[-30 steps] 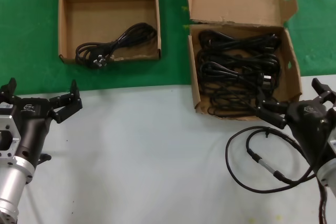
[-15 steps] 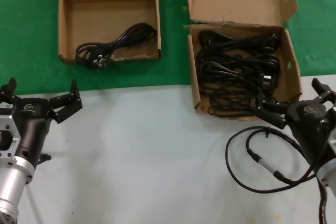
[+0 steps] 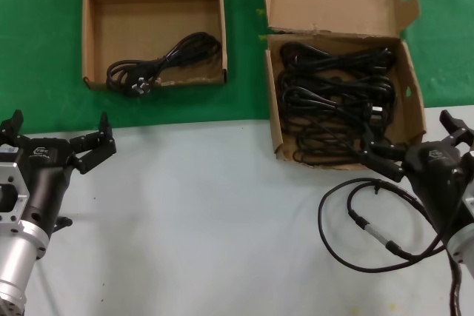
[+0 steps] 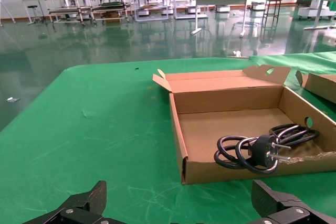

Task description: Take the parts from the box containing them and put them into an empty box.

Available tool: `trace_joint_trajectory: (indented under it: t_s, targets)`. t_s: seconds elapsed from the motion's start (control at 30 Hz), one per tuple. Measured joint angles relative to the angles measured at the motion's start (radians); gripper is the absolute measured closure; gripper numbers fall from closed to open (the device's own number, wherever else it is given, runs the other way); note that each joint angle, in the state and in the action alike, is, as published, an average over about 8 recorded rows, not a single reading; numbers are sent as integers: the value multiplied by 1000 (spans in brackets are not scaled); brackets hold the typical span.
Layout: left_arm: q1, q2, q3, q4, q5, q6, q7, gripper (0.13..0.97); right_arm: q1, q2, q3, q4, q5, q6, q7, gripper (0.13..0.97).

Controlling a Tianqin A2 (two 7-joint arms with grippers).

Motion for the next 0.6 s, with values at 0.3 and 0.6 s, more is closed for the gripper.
trace_joint_trajectory:
  t_s: [0.3,0.6]
  targets:
    - [0,0,0,0,0,0,0,132,0,0,0,0,0,0,0,129]
    - [0,0,0,0,0,0,0,132,0,0,0,0,0,0,0,129]
